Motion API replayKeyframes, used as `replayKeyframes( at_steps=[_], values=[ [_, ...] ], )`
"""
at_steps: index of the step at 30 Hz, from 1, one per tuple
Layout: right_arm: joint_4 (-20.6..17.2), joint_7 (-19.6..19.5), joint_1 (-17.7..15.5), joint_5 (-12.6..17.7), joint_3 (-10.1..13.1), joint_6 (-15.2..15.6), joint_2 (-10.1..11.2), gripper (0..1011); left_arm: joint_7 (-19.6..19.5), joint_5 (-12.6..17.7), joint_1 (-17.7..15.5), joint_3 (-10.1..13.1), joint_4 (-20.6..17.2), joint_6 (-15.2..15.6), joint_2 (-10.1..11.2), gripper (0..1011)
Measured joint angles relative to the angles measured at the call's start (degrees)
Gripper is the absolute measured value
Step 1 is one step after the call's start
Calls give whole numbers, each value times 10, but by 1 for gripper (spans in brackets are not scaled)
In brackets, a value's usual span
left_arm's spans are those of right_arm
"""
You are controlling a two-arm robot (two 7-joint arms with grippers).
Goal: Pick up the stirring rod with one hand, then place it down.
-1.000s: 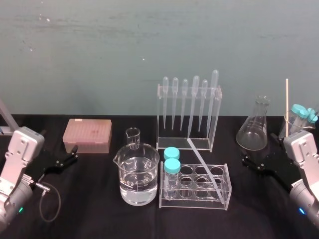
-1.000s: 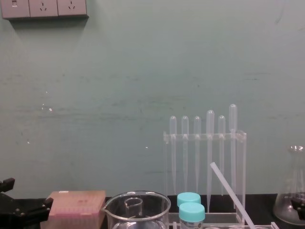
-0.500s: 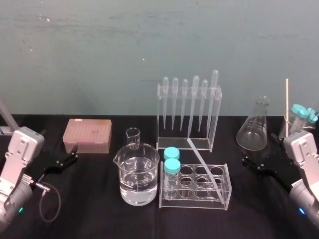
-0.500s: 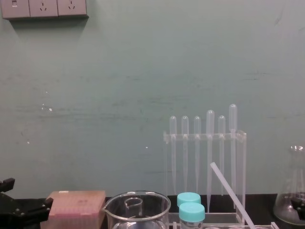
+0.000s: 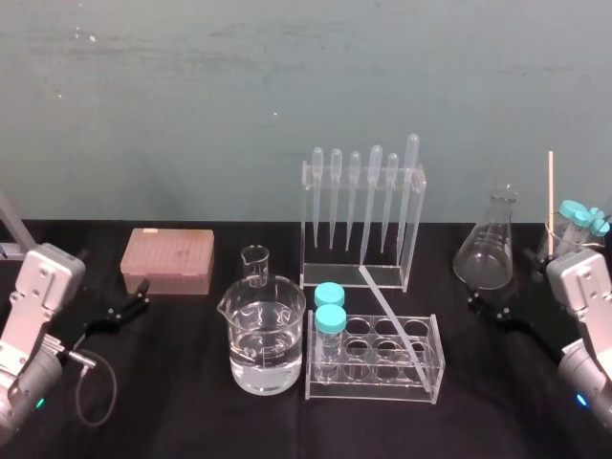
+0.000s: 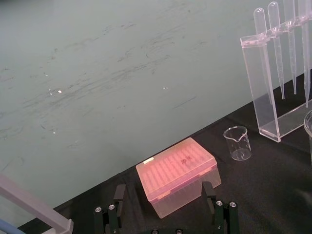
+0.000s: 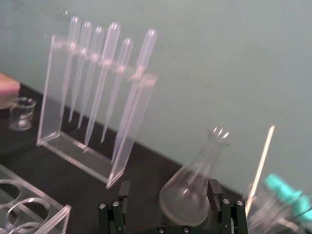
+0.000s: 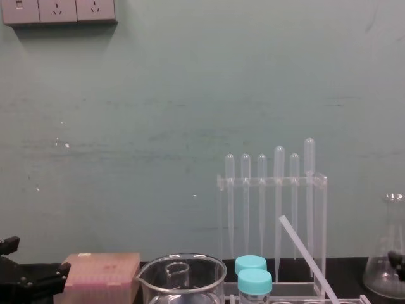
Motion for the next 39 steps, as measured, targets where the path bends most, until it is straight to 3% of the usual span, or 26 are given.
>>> replayKeyframes(
  at_steps=[4, 10, 12, 13, 14, 17, 20, 22, 24, 27, 28, 30, 31, 33, 35, 39],
  values=[
    [-2, -20, 1, -27, 9, -29, -2, 1000, 0, 0, 0, 0, 0, 0, 0, 1000],
    [-26, -68, -3, -92, 23, -86, 0, 1000, 0, 0, 0, 0, 0, 0, 0, 1000],
    [-37, -84, -4, -127, 23, -117, 2, 1000, 0, 0, 0, 0, 0, 0, 0, 1000],
    [-42, -96, -4, -157, 21, -142, 5, 1000, 0, 0, 0, 0, 0, 0, 0, 1000],
    [-42, -96, -4, -157, 21, -142, 5, 1000, 0, 0, 0, 0, 0, 0, 0, 1000],
    [-48, -112, 3, -233, 9, -203, 12, 1000, 0, 0, 0, 0, 0, 0, 0, 1000],
    [-48, -108, 12, -257, 0, -235, 14, 1000, 0, 0, 0, 0, 0, 0, 0, 1000],
    [-46, -84, 21, -257, -11, -264, 15, 1000, 0, 0, 0, 0, 0, 0, 0, 1000],
    [-43, -63, 28, -242, -19, -278, 14, 1000, 0, 0, 0, 0, 0, 0, 0, 1000],
    [-36, 2, 41, -179, -39, -298, 15, 1000, 0, 0, 0, 0, 0, 0, 0, 1000],
    [-36, 2, 41, -179, -39, -298, 15, 1000, 0, 0, 0, 0, 0, 0, 0, 1000],
    [-30, 60, 50, -107, -54, -299, 17, 1000, 0, 0, 0, 0, 0, 0, 0, 1000],
    [-30, 60, 50, -107, -54, -299, 17, 1000, 0, 0, 0, 0, 0, 0, 0, 1000],
    [-23, 120, 58, -25, -66, -281, 17, 1000, 0, 0, 0, 0, 0, 0, 0, 1000],
    [-18, 163, 64, 35, -72, -253, 16, 1000, 0, 0, 0, 0, 0, 0, 0, 1000],
    [-9, 218, 70, 109, -77, -197, 14, 1000, 0, 0, 0, 0, 0, 0, 0, 1000]
  ],
)
